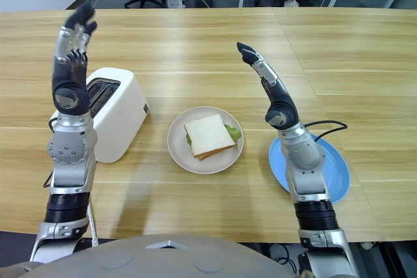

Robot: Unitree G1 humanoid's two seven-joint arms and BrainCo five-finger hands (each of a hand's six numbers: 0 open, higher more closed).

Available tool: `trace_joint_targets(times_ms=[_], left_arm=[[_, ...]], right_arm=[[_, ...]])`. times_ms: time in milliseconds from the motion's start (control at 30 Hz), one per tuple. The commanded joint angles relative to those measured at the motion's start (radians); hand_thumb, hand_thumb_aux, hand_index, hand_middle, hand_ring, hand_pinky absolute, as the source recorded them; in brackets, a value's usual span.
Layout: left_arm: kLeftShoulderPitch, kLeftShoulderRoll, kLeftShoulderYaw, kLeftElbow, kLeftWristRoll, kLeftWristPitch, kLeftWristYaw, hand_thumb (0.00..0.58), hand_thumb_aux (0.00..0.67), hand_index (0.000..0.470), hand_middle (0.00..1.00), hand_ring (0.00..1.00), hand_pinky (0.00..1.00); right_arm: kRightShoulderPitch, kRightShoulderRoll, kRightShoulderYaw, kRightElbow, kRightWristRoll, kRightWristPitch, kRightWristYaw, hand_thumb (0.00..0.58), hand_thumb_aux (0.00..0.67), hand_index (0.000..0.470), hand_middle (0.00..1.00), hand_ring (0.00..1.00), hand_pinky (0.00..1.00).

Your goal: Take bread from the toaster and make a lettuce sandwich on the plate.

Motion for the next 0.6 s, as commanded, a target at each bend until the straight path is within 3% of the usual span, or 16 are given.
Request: trace_joint_targets(times_ms=[33, 367, 600], left_arm=[[0.005, -0.018, 0.009, -0.006, 0.045, 0.012, 0.019, 0.0, 0.0, 0.0, 0.0, 0.0, 0.0], [0.035, -0.011, 0.046, 0.008, 0.058, 0.008, 0.029, 0.0, 0.0, 0.0, 0.0, 0.0, 0.0], [0.033, -0.013, 0.043, 0.008, 0.072, 0.007, 0.03, 0.0, 0.0, 0.0, 0.0, 0.0, 0.0]], right_arm=[[-0.014, 0.019, -0.026, -0.024, -0.055, -0.025, -0.03, 0.0, 0.0, 0.0, 0.0, 0.0, 0.0], [0.009, 0.026, -0.022, -0.035, -0.098, -0.075, -0.042, 0.0, 0.0, 0.0, 0.0, 0.0, 0.0], [-0.001, 0.036, -0.022, -0.008, -0.095, -0.028, -0.053, 0.0, 0.0, 0.0, 0.0, 0.0, 0.0]])
